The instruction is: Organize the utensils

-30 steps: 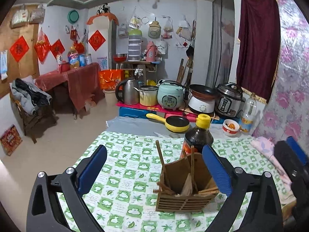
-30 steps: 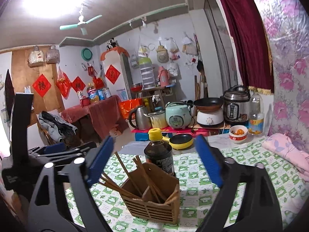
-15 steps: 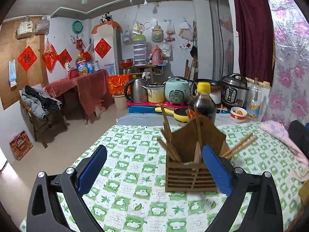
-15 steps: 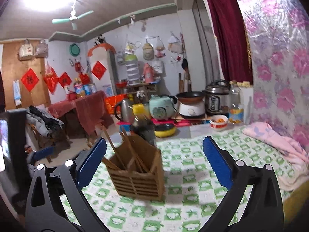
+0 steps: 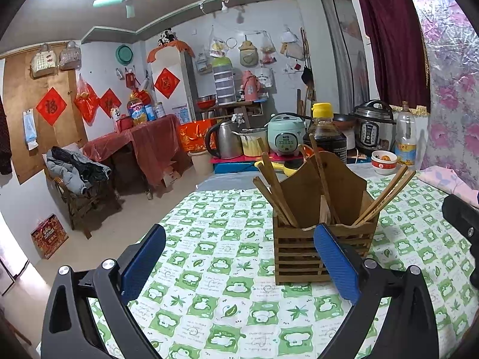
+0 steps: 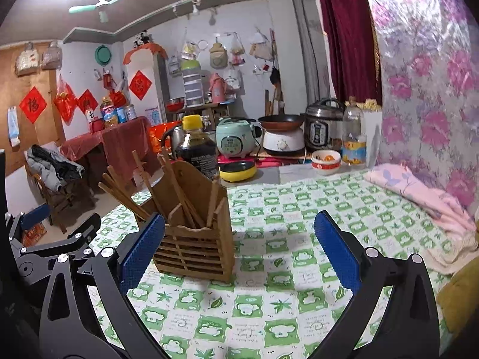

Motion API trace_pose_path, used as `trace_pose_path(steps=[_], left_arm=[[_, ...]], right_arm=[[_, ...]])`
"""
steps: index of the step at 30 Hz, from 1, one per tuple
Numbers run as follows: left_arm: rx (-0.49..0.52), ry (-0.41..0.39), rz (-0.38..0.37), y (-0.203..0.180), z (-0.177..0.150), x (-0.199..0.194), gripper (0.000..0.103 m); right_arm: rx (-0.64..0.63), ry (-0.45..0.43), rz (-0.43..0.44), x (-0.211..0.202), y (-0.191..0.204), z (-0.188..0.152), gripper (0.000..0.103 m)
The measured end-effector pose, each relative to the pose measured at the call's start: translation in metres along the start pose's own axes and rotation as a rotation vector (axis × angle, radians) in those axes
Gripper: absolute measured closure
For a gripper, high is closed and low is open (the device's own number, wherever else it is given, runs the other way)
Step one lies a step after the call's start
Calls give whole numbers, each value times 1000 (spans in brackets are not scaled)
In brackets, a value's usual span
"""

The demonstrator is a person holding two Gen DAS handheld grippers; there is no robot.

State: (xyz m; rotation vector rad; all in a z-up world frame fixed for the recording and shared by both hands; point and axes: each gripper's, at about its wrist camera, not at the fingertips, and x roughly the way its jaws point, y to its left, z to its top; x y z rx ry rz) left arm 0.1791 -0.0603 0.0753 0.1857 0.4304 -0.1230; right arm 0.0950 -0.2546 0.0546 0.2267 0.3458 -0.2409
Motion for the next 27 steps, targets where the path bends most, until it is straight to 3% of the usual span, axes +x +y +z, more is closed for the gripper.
trace_pose_path(steps=[6,13,27], left_arm=[[-25,63,13,5,-4,9,6],[-41,115,1,8,-9,15,6],[-18,70,18,3,-10,2,6]], right_arm=[[8,35,-34,10,-8,-8,6],[4,82,1,16,-3,-14,6],[-54,74,-4,11,12,-17,6]])
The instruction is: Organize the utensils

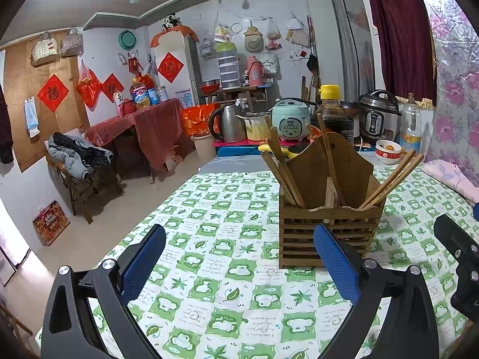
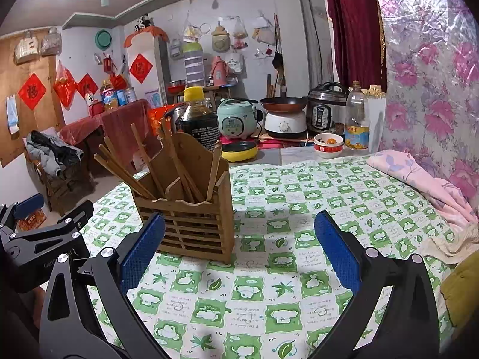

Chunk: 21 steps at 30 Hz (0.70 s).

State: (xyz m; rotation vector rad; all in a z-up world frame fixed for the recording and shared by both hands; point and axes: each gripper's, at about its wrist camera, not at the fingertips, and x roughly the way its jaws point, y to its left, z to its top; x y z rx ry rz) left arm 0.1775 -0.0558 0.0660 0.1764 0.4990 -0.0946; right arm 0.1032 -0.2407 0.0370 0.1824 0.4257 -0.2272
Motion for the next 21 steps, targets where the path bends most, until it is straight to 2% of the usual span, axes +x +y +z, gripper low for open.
trace_pose_path(steps=[21], left_arm=[[7,8,-4,-3,-2,2,6]], right_arm=[[-9,9,4,1,4,-2,7]])
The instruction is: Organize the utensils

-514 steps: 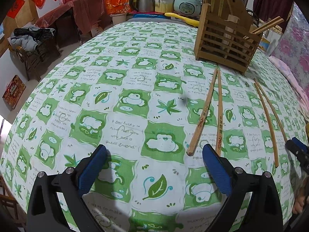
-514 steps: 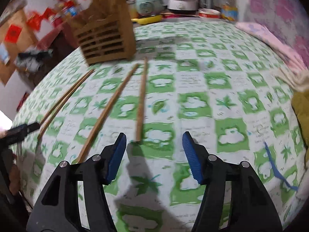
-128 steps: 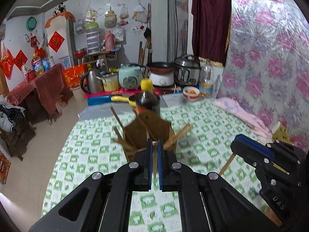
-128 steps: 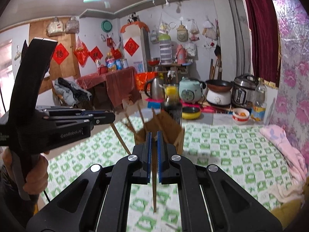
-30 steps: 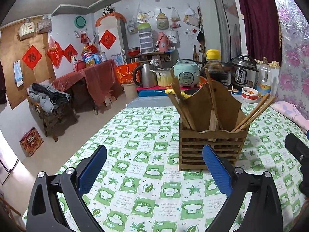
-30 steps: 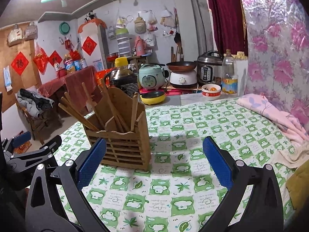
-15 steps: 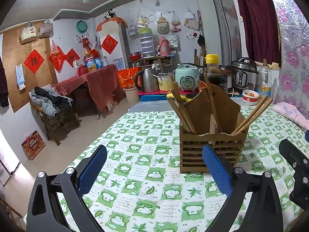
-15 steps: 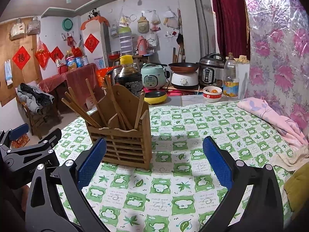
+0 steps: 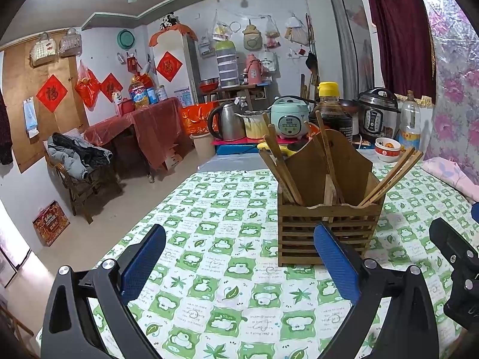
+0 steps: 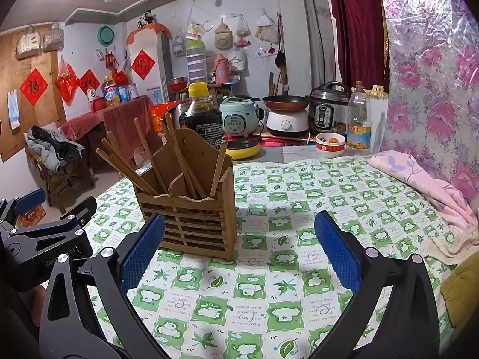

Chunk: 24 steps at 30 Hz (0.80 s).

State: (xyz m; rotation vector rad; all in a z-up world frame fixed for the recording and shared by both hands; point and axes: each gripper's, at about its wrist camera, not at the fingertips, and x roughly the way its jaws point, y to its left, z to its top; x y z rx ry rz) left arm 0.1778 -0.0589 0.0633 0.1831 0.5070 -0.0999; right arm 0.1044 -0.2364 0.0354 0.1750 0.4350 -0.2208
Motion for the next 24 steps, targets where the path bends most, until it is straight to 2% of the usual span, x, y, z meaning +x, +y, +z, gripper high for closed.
trace_pose_path(steps=[24], left_arm=[[7,30,1,-2,-5,8,6]], right_arm=[[-14,15,-1,4,-2,-1,7]])
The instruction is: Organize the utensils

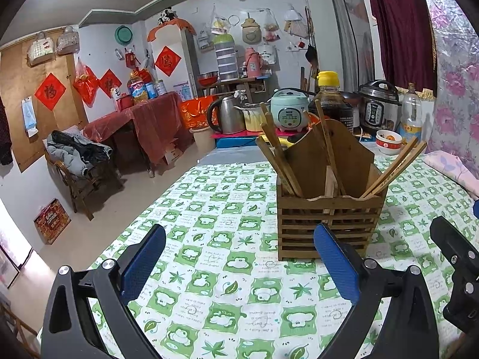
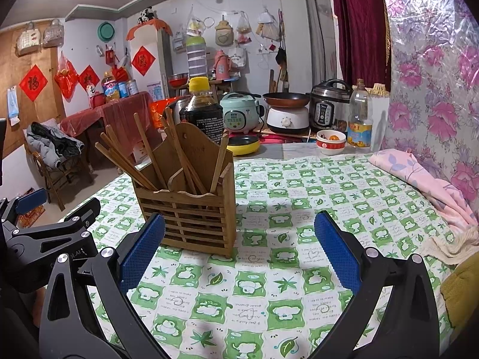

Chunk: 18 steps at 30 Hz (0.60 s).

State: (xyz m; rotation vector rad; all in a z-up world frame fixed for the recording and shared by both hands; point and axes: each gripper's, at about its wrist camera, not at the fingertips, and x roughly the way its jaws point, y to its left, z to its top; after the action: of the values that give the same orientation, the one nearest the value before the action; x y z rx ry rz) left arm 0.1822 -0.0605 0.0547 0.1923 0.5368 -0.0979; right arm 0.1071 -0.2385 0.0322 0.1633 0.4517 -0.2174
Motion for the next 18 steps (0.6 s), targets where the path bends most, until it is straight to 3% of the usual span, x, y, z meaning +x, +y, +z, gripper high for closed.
trace_pose_path(steps=[18], left_arm=[[6,-4,5,0,-2,1,6]], right_arm=[[0,1,-1,0,0,0,7]])
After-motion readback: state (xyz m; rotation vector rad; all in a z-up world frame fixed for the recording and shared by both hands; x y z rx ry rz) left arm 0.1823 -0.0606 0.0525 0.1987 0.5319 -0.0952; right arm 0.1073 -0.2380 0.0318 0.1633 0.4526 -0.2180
